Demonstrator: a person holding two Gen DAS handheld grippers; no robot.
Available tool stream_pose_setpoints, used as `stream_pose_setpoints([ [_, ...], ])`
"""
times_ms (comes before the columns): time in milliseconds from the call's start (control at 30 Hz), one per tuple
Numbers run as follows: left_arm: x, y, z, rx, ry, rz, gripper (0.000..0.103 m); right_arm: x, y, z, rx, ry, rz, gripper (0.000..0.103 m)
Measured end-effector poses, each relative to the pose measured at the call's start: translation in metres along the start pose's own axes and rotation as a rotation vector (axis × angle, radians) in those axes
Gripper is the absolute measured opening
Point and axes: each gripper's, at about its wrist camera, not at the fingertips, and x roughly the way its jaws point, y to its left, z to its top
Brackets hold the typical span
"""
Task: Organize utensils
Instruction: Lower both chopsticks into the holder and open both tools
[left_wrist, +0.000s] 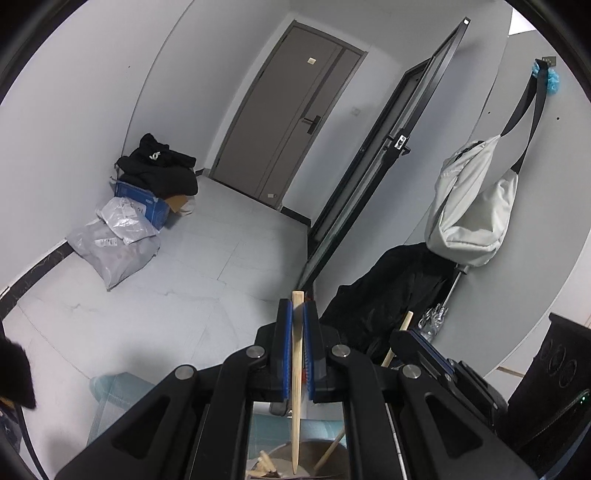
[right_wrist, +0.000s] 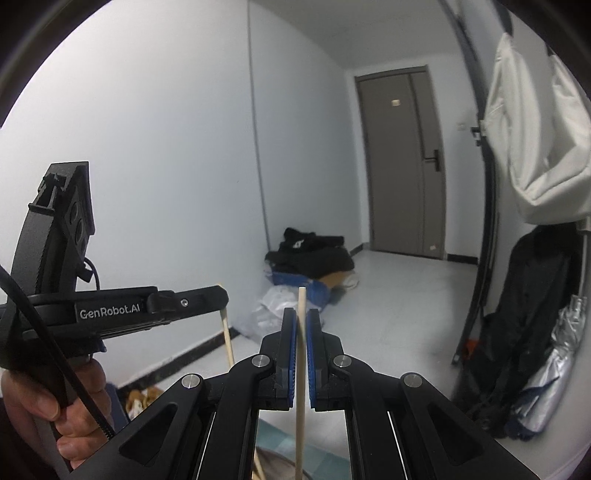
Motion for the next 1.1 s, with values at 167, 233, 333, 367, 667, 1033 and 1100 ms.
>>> stream_pose_setpoints([
  [167,-0.006,-0.005,-0.004,0.015,-0.016,-0.014,0.002,0.001,0.004,-0.01,-0.04,0.017,0.026,0.004],
  [233,-0.009,-0.009,-0.005,0.035,-0.023,-0.013,0.002,-0.001,0.007,-0.013,-0.056,0.014,0.034,0.004],
  [333,-0.012,-0.013,-0.009,0.065,-0.015,-0.01,0.002,0.0,0.011,-0.015,-0.075,0.017,0.052,0.004],
  [367,-0.012,-0.012,-0.011,0.07,-0.01,-0.01,0.002,-0.001,0.012,-0.016,-0.084,0.02,0.057,0.004],
  [667,-0.017,0.001,-0.031,0.066,0.053,-0.008,0.003,0.005,0.025,-0.026,-0.16,0.081,0.087,0.004],
  [1033,-0.007,-0.004,-0.047,0.131,0.161,-0.053,0.002,0.003,0.021,-0.06,-0.093,0.179,0.06,0.005],
  [1100,-0.004,-0.002,-0.05,0.131,0.207,-0.063,0.003,0.003,0.017,-0.064,-0.061,0.192,0.055,0.007],
])
